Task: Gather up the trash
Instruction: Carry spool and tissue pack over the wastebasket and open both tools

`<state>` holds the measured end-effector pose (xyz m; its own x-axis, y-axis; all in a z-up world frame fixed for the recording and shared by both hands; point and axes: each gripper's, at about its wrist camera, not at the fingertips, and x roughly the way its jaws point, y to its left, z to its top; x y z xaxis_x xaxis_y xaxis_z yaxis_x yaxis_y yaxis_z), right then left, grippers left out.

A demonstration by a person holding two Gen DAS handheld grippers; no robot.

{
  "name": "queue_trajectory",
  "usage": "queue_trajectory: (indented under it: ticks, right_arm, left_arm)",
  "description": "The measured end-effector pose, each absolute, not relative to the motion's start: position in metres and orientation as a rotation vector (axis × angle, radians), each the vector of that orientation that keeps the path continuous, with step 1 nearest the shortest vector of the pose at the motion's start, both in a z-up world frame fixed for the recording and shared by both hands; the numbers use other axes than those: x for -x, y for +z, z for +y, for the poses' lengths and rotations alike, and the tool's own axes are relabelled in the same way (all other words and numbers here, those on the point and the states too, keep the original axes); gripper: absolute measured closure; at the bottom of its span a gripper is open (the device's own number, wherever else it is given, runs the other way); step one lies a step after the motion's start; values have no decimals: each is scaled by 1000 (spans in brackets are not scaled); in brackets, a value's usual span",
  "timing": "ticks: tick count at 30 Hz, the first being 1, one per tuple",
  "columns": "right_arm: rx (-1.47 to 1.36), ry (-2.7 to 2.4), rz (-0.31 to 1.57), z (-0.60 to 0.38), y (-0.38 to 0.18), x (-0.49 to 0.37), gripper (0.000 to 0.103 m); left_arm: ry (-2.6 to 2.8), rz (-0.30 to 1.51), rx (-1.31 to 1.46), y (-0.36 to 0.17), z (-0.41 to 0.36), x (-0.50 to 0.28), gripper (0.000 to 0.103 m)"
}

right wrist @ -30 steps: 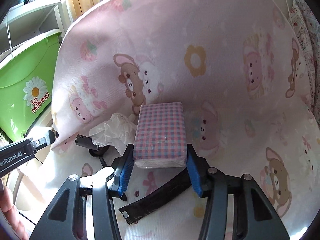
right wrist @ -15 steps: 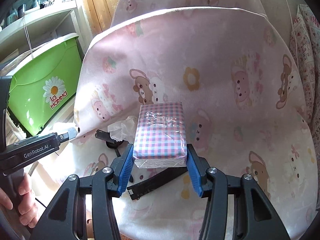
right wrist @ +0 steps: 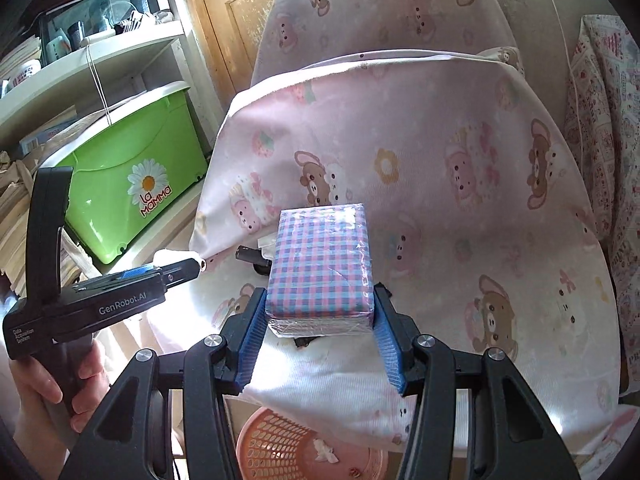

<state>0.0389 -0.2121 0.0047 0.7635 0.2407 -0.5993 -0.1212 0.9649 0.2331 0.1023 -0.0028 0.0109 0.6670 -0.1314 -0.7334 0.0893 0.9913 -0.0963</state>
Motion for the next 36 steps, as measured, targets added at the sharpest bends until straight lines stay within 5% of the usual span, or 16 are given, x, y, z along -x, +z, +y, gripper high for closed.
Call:
queue_trajectory:
  ticks: [29,36]
  right_arm:
    - [-93,361,902,-151,-54,28,49]
    - [-58,342,1020,-144,-87,19,49]
  left_arm:
    - [-134,960,111,-31,18,-31,55]
    - [-136,1143,242,-73,31,-42,55]
